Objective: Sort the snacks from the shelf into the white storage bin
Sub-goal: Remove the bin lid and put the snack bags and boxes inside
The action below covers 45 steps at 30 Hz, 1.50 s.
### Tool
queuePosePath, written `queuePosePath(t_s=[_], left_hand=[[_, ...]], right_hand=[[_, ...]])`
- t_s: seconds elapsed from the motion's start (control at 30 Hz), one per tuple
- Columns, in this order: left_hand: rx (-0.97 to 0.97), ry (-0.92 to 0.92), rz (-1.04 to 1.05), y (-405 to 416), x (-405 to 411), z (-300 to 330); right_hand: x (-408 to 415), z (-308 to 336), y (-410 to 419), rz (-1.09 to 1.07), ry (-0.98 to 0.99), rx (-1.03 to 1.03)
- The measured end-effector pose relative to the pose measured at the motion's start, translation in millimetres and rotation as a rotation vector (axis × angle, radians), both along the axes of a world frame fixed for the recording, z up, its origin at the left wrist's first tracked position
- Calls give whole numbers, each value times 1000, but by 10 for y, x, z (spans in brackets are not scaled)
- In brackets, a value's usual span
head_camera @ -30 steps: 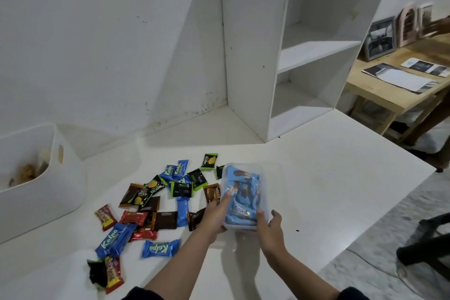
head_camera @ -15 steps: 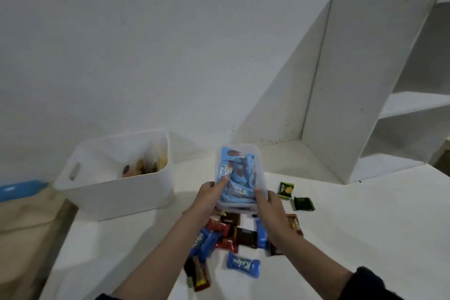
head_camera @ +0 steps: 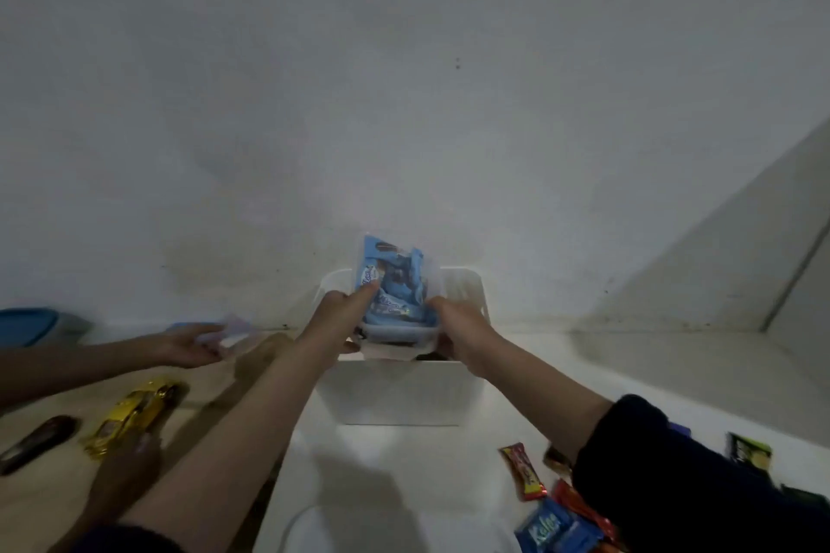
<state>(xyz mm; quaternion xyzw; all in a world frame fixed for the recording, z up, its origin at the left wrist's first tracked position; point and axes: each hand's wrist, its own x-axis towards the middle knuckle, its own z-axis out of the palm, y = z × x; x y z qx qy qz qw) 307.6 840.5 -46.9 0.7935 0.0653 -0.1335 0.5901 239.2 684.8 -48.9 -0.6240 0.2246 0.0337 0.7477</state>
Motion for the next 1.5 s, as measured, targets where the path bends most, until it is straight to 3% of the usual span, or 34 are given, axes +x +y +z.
queuePosePath(t_s=[0.23, 0.47, 0.63, 0.73, 0.97, 1.17, 1.23, 1.37, 1.5], left_hand=[[151, 74, -21, 292, 755, -353], [554, 123, -216, 298, 1066, -962], [661, 171, -260, 325, 1180, -1226], [627, 233, -273, 325, 1259, -1308], [948, 15, -386, 273, 1293, -1377], [1116, -203, -462, 202, 1361, -1364], [1167, -200, -501, 192, 1361, -1357], [1188, -236, -453, 183, 1309, -1253], [1068, -286, -361, 120, 1091, -1061]], right_hand=[[811, -347, 393, 143, 238, 104], [1365, -1124, 384, 270, 398, 169], [1592, -1481, 328, 363, 473, 74], [1670, -1639, 314, 385, 516, 75], [1650, -1621, 320, 451, 508, 7], [1672, -1686, 282, 521, 498, -100], [1659, -1654, 294, 544, 482, -123], [1628, -1487, 343, 489, 384, -196], [1535, -1218, 281, 445, 198, -570]])
